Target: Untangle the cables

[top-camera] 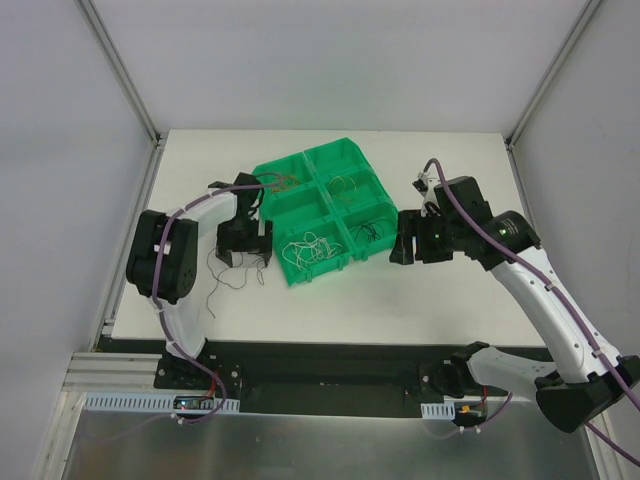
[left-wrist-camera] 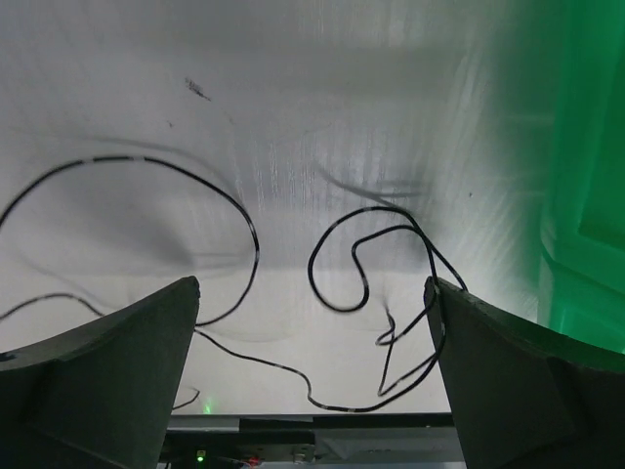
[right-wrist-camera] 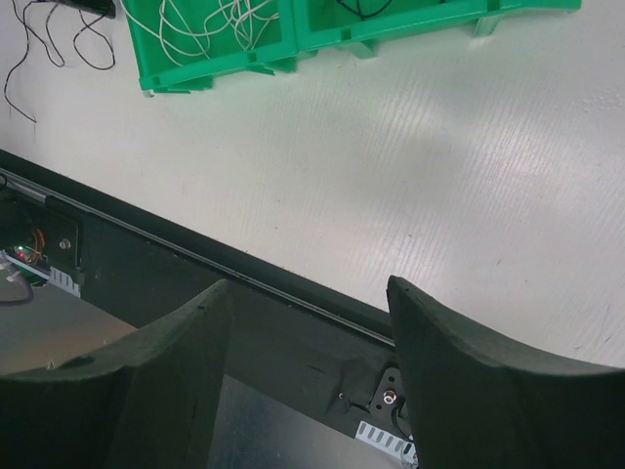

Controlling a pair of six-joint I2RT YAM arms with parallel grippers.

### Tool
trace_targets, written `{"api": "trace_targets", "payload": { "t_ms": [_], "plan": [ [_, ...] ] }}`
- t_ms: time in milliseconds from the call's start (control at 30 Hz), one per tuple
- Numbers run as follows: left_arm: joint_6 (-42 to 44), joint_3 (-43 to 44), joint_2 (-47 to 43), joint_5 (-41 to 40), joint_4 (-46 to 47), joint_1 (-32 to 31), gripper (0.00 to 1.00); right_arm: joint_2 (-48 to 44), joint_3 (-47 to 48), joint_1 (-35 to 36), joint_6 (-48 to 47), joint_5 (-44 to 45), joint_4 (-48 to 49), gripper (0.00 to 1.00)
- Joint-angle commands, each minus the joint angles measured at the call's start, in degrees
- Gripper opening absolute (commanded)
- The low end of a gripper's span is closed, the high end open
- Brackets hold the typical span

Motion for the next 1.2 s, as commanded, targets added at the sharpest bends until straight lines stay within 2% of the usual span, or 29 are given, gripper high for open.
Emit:
{"api": "trace_targets", "payload": {
  "t_ms": [0, 67, 333, 467, 567, 700, 933, 1167],
  "plan": [
    [1.35, 2.99, 2.51, 1.47, -3.20, -0.16, 0.97, -1.17, 0.89, -0.25, 0.80, 0.18, 0.77, 0.66],
    [2.41, 3.26, 3.13, 1.30, -3.11, -0.07, 0.90, -1.17, 0.88, -0.25, 0.80, 0.10, 0.50, 0.67],
    [2.23, 2.21, 1.38, 2.00, -3.64, -0.07, 0.23, -0.46, 1.41, -0.25, 0.97, 0.10, 0.77, 0.67],
    [2.67, 2.38, -2.83, -0.45, -4.60, -0.07, 0.00, -0.29, 1.59, -0.25, 0.89, 0.01, 0.77, 0.67],
    [3.11, 4.57, -6.78, -1.34, -5.84, -0.07, 0.00, -0.11, 1.59, -0.25, 0.89, -0.17, 0.68, 0.67],
    [1.27, 10.18, -11.45, 2.17, -5.75, -0.07, 0.00, 0.15, 1.76, -0.25, 0.89, -0.26, 0.77, 0.66],
    [-2.50, 22.06, -13.04, 4.02, -6.01, -0.07, 0.00, -0.02, 2.38, -0.25, 1.06, 0.09, 0.41, 0.66],
    [-6.55, 19.53, -12.95, 5.51, -6.98, 1.24, 0.00, -0.55, 2.38, -0.34, 0.89, 0.54, 0.33, 0.66]
  ]
}}
